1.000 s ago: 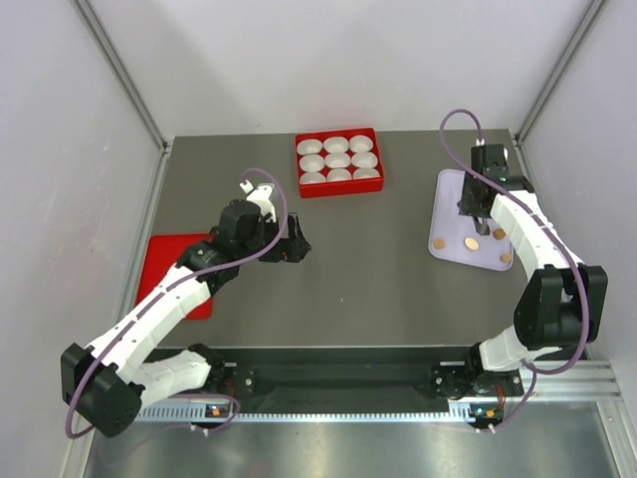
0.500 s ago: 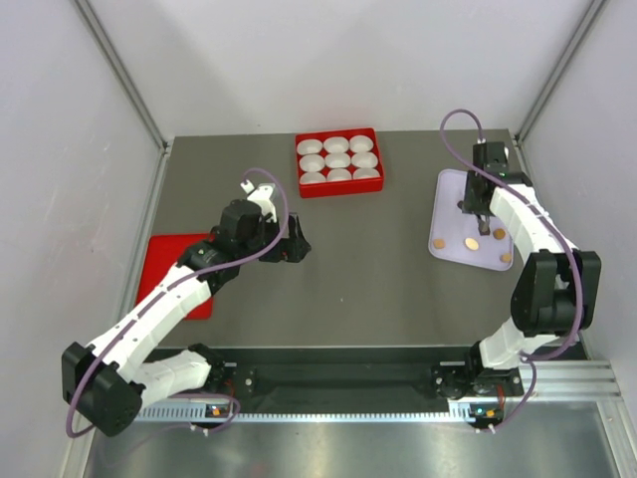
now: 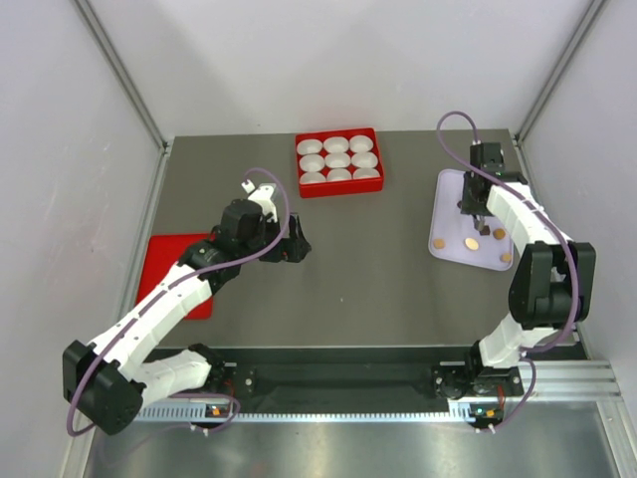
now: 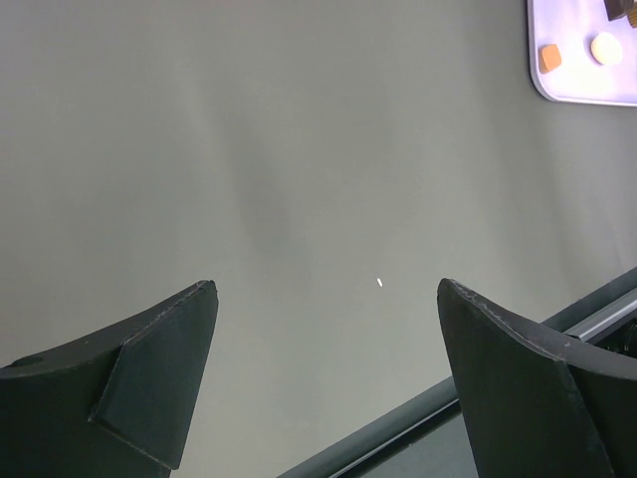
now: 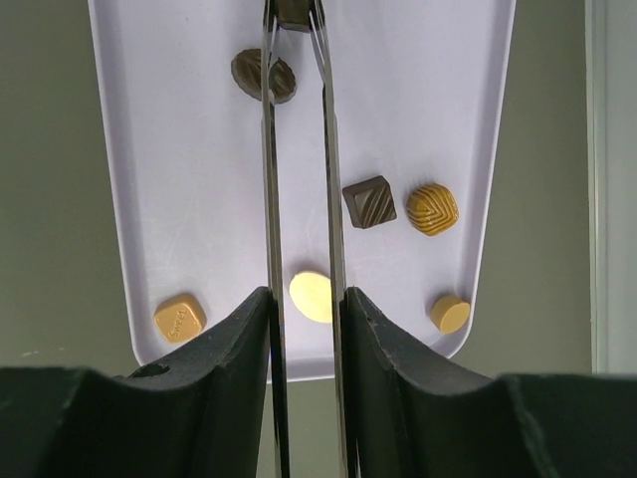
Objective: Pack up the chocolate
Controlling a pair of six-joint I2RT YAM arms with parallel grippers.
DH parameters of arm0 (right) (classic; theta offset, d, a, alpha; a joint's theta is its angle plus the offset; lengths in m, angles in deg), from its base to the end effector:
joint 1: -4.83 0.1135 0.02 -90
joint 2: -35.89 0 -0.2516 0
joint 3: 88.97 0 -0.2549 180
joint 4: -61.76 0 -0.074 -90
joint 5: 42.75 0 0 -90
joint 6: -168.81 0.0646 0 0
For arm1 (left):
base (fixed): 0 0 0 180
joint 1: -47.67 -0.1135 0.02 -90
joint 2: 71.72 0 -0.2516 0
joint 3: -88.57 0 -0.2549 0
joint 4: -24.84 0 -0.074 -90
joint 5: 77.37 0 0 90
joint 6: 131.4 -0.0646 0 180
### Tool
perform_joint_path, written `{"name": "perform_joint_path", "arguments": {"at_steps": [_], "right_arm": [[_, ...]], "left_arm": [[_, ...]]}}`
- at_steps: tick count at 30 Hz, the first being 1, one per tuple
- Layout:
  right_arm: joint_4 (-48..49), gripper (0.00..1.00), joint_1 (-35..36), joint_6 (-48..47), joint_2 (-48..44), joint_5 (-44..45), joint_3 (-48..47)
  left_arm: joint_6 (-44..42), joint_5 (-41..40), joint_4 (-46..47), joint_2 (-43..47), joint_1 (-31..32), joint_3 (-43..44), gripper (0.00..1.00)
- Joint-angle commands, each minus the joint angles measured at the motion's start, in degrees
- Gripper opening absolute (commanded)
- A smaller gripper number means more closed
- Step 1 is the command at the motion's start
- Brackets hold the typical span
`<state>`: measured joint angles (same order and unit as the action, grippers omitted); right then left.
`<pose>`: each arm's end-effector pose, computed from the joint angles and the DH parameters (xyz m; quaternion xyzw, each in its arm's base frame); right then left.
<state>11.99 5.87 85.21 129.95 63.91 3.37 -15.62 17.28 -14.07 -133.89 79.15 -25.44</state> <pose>0.3671 -0.0119 0.2232 0.0864 0.9436 -0.1196 0.2963 0.2276 -0.1455 0.2734 0.0628 0.8846 -0.2523 0.3871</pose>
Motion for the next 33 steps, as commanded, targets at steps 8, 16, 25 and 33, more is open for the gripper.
{"name": "perform_joint_path", "arguments": {"at_steps": [8, 16, 25, 33], "right_arm": [[2.5, 0.30, -0.6, -1.1, 1.7, 0.2, -4.1], [-0.9, 0.14, -0.5, -1.2, -0.4, -0.1, -8.1], [-5.5, 0.12, 10.0, 1.1, -4.3, -2.2, -17.9], [2.8, 0.13, 24.4, 1.8, 5.6, -6.4, -30.4]], "left_arm": [[-0.5, -0.9, 2.2, 0.7, 0.0, 1.4, 0.96], [-0.7, -2.2, 0.8, 1.5, 0.0, 2.1, 0.96], [-1.3, -6.1, -0.9, 4.2, 0.0, 2.8, 0.97], [-1.4, -7.1, -0.8, 5.4, 0.0, 2.6, 0.97]]}}
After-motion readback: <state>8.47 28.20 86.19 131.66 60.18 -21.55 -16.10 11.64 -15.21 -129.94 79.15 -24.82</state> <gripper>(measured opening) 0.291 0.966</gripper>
